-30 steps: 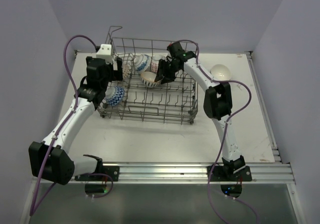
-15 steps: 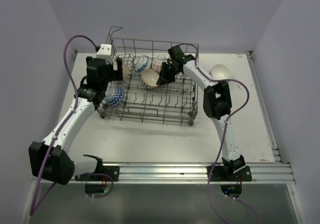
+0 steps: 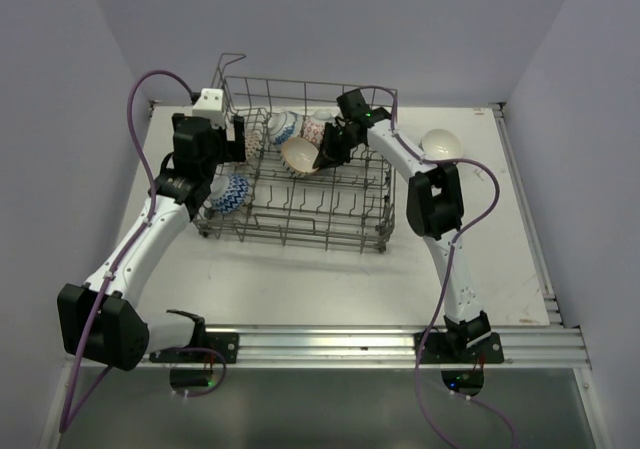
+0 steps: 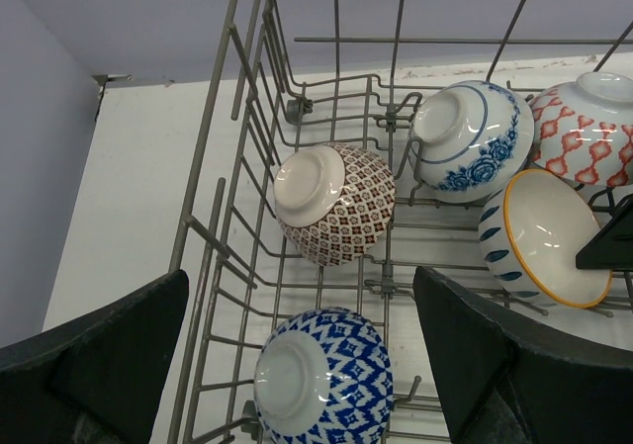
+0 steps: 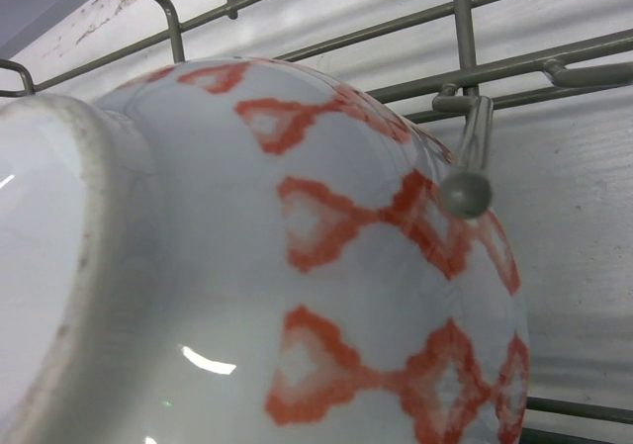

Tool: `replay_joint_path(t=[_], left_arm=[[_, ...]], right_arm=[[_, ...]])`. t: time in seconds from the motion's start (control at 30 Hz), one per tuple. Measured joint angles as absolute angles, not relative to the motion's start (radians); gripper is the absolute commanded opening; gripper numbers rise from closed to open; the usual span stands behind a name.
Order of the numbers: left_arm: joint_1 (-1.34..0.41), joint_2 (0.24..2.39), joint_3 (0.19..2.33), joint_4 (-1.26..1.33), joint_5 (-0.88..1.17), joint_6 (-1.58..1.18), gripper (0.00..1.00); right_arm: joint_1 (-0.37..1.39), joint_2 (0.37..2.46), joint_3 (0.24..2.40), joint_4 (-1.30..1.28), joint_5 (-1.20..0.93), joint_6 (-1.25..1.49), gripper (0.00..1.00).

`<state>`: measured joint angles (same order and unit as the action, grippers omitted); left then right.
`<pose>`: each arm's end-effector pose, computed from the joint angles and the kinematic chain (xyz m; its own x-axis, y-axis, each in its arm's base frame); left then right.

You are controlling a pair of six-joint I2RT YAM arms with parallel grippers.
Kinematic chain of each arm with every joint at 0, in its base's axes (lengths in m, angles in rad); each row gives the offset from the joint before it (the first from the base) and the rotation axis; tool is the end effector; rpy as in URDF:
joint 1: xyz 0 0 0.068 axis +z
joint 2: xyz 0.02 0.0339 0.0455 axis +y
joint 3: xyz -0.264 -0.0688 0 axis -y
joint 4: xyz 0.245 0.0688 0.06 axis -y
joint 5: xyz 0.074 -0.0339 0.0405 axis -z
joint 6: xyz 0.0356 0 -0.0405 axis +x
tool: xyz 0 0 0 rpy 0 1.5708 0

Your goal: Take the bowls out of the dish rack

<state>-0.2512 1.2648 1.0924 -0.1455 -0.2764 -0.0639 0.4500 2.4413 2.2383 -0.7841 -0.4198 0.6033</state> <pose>0.2881 -0.0639 0.3485 -0.3014 0.0139 -0.9534 -0.0313 0.9992 0.0245 0.4733 0.2447 0.2041 -0.9588 0.1122 -0.2609 -0.0673 0.8026 0.5927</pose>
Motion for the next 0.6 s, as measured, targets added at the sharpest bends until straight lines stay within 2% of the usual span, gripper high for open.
replay_joint_path(t=[0.6], left_arm=[[-0.251, 1.265, 1.094, -0.151, -0.277, -0.064, 1.0]], right_arm=[[0.445, 2.323, 1.974, -0.529, -0.5, 0.743, 0.0]])
